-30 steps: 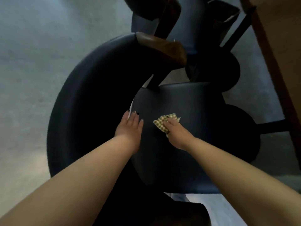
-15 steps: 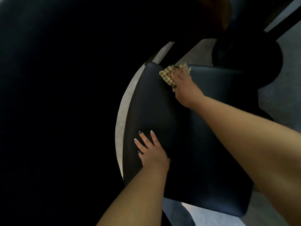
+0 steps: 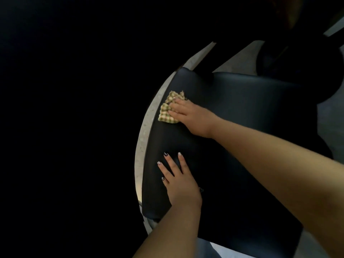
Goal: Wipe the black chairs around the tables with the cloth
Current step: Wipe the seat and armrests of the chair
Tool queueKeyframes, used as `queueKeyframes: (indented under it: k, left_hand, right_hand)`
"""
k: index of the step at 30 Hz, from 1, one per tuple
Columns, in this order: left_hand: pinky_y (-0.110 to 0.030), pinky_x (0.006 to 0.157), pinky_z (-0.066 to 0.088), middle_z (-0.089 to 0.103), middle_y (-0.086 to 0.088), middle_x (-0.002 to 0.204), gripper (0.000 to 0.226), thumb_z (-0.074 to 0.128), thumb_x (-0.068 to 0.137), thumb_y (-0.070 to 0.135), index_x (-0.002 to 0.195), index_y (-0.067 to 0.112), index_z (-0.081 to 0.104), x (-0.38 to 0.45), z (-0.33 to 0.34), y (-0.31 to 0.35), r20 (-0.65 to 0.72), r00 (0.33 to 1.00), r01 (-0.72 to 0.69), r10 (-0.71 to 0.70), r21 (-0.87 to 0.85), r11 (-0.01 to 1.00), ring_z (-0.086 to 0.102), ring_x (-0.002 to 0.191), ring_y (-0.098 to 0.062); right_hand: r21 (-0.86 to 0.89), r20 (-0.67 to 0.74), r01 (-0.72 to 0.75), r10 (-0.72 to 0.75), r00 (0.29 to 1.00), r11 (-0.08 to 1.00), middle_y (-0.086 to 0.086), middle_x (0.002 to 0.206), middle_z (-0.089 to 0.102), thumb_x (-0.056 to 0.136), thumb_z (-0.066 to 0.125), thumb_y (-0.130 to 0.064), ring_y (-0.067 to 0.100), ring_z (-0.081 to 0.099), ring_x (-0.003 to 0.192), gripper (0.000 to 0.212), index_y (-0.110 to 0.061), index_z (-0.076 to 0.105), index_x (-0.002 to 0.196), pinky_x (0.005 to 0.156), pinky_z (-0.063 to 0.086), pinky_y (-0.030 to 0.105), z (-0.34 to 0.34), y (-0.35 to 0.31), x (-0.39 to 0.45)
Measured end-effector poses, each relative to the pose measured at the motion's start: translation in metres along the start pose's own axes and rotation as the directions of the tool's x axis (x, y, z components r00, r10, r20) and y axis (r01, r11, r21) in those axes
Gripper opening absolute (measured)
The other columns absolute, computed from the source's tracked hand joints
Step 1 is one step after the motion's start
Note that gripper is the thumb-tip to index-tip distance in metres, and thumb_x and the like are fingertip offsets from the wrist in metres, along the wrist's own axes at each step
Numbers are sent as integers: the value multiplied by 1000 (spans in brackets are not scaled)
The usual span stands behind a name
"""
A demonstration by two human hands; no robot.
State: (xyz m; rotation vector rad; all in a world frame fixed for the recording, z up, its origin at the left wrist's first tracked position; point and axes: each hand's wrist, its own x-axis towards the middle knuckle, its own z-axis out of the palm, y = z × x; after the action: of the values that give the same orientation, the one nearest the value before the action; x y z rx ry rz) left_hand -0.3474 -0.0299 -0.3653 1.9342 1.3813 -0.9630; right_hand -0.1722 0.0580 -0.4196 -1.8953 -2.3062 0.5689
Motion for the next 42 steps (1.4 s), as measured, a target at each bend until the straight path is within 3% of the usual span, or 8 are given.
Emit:
queueKeyframes:
  k: [8,18,21,26,33,39,41,42]
  left_hand:
    - [-49,119,12,-40,-19,150,116,67,88,41,145,19,-32,0,3,-3,-4,1000,-15,15,7,1000,-26,141,-46]
    - [-47,119,17,-38,-19,151,106,61,94,33,147,18,-30,1,3,1,-37,999,12,-10,51,999,-21,143,-46]
    - [-48,118,19,-35,-22,152,102,58,96,31,148,15,-28,2,2,2,-40,999,8,-5,73,997,-18,143,-49]
    - [-50,116,23,-31,-25,153,98,58,97,30,150,13,-24,5,0,3,-40,999,0,4,101,995,-14,142,-51]
    - [-50,115,25,-29,-24,154,91,52,100,26,149,12,-23,9,-1,5,-31,999,28,-25,116,993,-13,143,-51]
    - [-48,113,28,-29,-26,153,105,61,94,37,150,12,-24,8,-6,4,2,1000,19,-19,150,989,-12,143,-52]
    - [-47,111,32,-32,-25,153,116,66,88,48,149,13,-27,5,-13,1,66,998,-11,-1,176,984,-14,143,-50]
    - [-46,110,34,-33,-24,152,125,68,82,55,148,13,-29,4,-19,-1,117,993,-35,11,210,977,-15,144,-49]
  right_hand:
    - [95,-164,-328,340,926,940,15,155,25,89,41,6,33,11,146,57,-7,38,144,118,10,46,-17,30,49]
    - [-25,78,56,-54,995,998,12,159,14,95,38,1,29,2,147,57,-13,25,149,117,-3,41,-6,0,-19]
    - [59,-72,-177,181,981,982,19,153,28,91,41,6,37,15,145,52,-5,40,142,117,12,52,-15,26,-32]
    - [264,-336,-578,635,696,773,22,151,30,84,41,11,40,15,144,58,3,40,141,117,8,50,15,-29,-45]
    - [79,-223,-243,255,941,967,27,138,46,77,49,14,50,35,131,53,4,55,129,106,22,61,13,-30,-100]
    - [300,-338,-748,799,497,592,26,148,34,83,44,11,44,22,141,52,4,50,134,116,18,52,0,4,-125]
    - [331,-322,-772,834,447,542,25,150,30,79,43,10,43,16,143,60,3,44,138,118,11,50,4,-20,-105]
    - [334,-323,-735,805,499,590,27,148,32,75,44,12,46,17,142,63,5,44,138,117,11,54,9,-36,-96]
